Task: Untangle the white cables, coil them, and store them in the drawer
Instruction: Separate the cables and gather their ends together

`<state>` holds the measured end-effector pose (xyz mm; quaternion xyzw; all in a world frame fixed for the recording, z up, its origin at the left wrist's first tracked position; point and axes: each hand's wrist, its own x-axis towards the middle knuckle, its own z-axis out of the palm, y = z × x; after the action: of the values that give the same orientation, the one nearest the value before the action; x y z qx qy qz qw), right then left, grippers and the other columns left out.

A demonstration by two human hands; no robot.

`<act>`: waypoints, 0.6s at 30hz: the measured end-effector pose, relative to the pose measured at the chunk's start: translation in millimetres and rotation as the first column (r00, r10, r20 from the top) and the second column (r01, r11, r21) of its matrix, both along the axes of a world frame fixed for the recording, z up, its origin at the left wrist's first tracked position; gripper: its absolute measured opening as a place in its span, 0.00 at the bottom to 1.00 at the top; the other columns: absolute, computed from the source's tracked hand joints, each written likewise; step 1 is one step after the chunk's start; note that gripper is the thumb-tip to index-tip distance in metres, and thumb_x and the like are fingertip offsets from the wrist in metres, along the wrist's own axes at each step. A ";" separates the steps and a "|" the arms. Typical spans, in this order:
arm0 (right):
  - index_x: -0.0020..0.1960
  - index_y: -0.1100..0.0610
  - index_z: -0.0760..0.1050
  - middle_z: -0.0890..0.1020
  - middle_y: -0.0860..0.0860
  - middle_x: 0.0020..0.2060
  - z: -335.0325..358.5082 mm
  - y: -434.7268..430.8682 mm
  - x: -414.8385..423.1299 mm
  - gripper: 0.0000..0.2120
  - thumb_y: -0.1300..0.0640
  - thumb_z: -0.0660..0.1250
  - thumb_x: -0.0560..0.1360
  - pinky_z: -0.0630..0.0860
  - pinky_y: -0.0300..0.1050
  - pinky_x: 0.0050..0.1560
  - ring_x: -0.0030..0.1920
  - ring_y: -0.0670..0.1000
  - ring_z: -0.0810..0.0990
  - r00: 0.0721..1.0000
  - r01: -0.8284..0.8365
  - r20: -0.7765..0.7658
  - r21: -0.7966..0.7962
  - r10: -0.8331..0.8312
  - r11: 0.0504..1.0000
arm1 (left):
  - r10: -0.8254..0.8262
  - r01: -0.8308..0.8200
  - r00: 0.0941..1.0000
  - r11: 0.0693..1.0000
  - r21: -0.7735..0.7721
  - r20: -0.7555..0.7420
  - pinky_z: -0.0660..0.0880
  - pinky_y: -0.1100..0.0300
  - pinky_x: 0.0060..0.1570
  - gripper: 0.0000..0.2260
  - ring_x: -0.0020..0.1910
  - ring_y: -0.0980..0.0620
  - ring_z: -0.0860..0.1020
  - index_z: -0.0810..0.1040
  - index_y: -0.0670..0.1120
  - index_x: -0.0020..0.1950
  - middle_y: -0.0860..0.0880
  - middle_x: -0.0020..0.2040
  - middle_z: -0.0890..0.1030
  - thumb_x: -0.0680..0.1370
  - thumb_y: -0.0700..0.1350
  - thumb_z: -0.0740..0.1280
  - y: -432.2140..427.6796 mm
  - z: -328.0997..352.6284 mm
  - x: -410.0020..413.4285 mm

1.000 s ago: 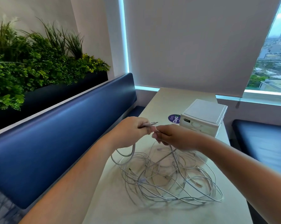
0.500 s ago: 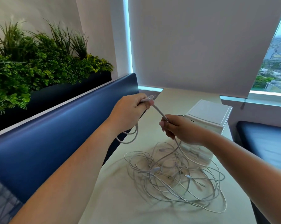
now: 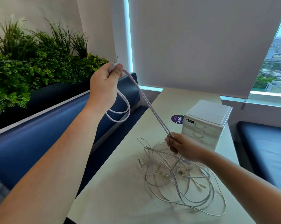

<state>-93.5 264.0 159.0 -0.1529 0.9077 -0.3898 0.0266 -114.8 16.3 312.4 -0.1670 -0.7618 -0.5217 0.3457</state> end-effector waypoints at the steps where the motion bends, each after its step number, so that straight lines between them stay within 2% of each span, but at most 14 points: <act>1: 0.39 0.54 0.69 0.74 0.50 0.27 -4.6 2.0 1.1 0.14 0.54 0.55 0.82 0.67 0.40 0.35 0.28 0.47 0.70 1.000 0.005 0.006 0.005 -0.005 1.000 | 0.004 -0.004 1.000 1.000 0.025 -0.001 0.62 0.65 0.34 0.15 0.28 0.61 0.65 0.71 0.52 0.36 0.58 0.25 0.68 0.83 0.50 0.60 -1.8 -0.6 -1.4; 7: 0.37 0.53 0.69 0.76 0.47 0.26 -18.0 9.2 3.1 0.14 0.53 0.57 0.81 0.69 0.42 0.38 0.29 0.45 0.71 0.999 0.033 -0.011 0.087 -0.032 0.996 | 0.027 -0.027 1.000 1.000 0.010 0.000 0.61 0.61 0.33 0.15 0.28 0.59 0.64 0.70 0.53 0.37 0.61 0.24 0.68 0.83 0.51 0.60 -4.2 -9.7 -5.2; 12: 0.39 0.55 0.72 0.77 0.46 0.27 -18.5 8.9 6.9 0.13 0.55 0.56 0.81 0.68 0.33 0.36 0.28 0.39 0.73 0.999 0.048 -0.029 0.159 -0.044 0.986 | 0.079 -0.079 0.997 0.989 0.127 0.002 0.64 0.62 0.36 0.14 0.29 0.63 0.66 0.71 0.53 0.37 0.57 0.30 0.68 0.83 0.52 0.59 -9.3 -6.3 -7.2; 14: 0.39 0.54 0.71 0.77 0.46 0.27 -19.5 9.0 6.3 0.14 0.55 0.56 0.82 0.67 0.32 0.36 0.28 0.38 0.73 0.999 0.040 -0.016 0.163 -0.038 0.986 | 0.094 -0.092 0.996 0.985 0.145 -0.001 0.64 0.61 0.37 0.14 0.29 0.62 0.66 0.71 0.53 0.37 0.56 0.31 0.68 0.83 0.52 0.60 -9.6 -6.5 -7.2; 16: 0.37 0.53 0.69 0.75 0.47 0.27 -18.6 8.5 4.8 0.15 0.53 0.56 0.82 0.68 0.37 0.35 0.28 0.43 0.71 0.999 0.027 0.027 0.110 -0.030 0.994 | 0.084 -0.086 0.996 0.981 0.175 0.019 0.64 0.62 0.36 0.14 0.30 0.61 0.66 0.72 0.53 0.38 0.56 0.31 0.68 0.83 0.53 0.60 -9.2 -7.2 -7.3; 18: 0.37 0.54 0.67 0.72 0.49 0.27 -10.6 6.6 3.4 0.15 0.54 0.55 0.82 0.67 0.41 0.33 0.28 0.47 0.69 0.996 0.053 0.074 -0.059 -0.049 0.997 | 0.041 -0.051 0.998 0.972 0.227 0.049 0.63 0.61 0.33 0.14 0.29 0.59 0.64 0.72 0.52 0.38 0.56 0.31 0.67 0.83 0.53 0.59 -10.8 -6.7 -6.9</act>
<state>-90.0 270.6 148.4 -0.1162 0.8976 -0.4229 0.0446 -121.7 5.5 305.7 -0.0969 -0.7079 -0.6013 0.3577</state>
